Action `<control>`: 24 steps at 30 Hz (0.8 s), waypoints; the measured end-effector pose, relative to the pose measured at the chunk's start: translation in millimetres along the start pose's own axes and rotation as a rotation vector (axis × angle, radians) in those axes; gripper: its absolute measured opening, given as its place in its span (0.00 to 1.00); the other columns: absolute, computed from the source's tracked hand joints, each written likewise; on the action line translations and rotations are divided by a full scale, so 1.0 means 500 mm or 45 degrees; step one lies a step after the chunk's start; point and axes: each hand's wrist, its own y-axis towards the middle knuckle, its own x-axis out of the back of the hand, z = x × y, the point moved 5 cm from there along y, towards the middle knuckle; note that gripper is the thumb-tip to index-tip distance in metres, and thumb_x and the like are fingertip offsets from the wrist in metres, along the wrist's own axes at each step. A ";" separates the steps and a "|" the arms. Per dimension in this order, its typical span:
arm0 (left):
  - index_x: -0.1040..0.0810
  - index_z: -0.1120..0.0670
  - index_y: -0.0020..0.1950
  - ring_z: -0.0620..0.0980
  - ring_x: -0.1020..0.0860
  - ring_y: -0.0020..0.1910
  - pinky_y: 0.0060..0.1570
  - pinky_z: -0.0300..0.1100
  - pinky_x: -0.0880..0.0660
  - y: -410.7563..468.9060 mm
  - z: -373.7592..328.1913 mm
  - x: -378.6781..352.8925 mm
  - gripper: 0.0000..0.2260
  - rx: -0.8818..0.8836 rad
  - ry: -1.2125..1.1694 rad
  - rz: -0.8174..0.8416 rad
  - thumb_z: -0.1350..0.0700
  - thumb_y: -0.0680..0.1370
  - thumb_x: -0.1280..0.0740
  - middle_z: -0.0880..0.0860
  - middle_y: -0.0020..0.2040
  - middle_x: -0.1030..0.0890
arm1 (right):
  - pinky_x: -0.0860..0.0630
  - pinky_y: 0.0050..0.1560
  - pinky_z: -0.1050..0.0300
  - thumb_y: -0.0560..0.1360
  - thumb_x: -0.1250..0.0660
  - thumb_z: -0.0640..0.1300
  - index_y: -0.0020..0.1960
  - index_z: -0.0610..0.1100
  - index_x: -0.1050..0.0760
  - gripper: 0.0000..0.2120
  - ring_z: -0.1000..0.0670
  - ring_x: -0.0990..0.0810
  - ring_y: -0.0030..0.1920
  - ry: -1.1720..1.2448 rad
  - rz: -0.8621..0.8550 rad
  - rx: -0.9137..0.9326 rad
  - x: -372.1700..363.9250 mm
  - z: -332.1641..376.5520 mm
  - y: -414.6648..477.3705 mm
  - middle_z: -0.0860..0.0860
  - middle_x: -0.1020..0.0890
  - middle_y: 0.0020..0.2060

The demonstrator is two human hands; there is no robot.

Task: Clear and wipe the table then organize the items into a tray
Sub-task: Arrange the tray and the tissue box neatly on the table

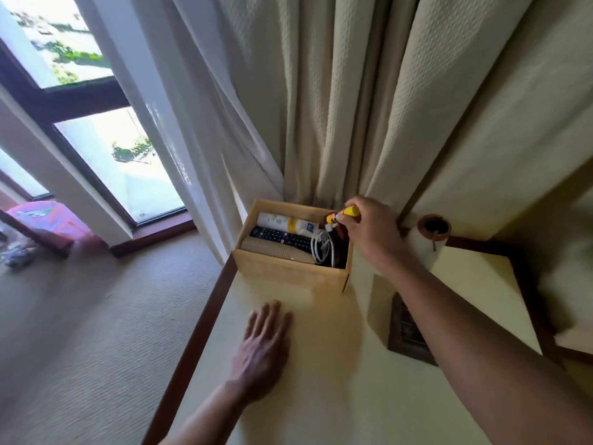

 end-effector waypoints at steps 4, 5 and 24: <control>0.58 0.44 0.84 0.50 0.67 0.82 0.80 0.51 0.64 -0.001 -0.002 0.009 0.26 -0.002 -0.029 -0.005 0.42 0.86 0.57 0.51 0.84 0.64 | 0.23 0.43 0.52 0.74 0.25 0.49 0.50 0.43 0.18 0.10 0.46 0.20 0.43 -0.101 0.153 -0.038 -0.067 0.000 0.053 0.47 0.18 0.42; 0.59 0.44 0.84 0.50 0.67 0.82 0.80 0.51 0.65 -0.001 -0.002 0.009 0.27 -0.002 -0.032 0.006 0.41 0.86 0.58 0.50 0.83 0.64 | 0.23 0.44 0.52 0.74 0.25 0.48 0.50 0.43 0.17 0.10 0.45 0.19 0.44 -0.155 0.203 -0.039 -0.083 -0.001 0.058 0.47 0.18 0.42; 0.50 0.46 0.85 0.51 0.62 0.83 0.81 0.55 0.57 -0.005 0.004 0.008 0.26 -0.007 -0.098 -0.041 0.43 0.86 0.51 0.51 0.85 0.57 | 0.28 0.45 0.52 0.79 0.36 0.37 0.59 0.38 0.21 0.11 0.41 0.20 0.51 -0.967 0.729 0.264 -0.168 0.058 0.108 0.43 0.20 0.55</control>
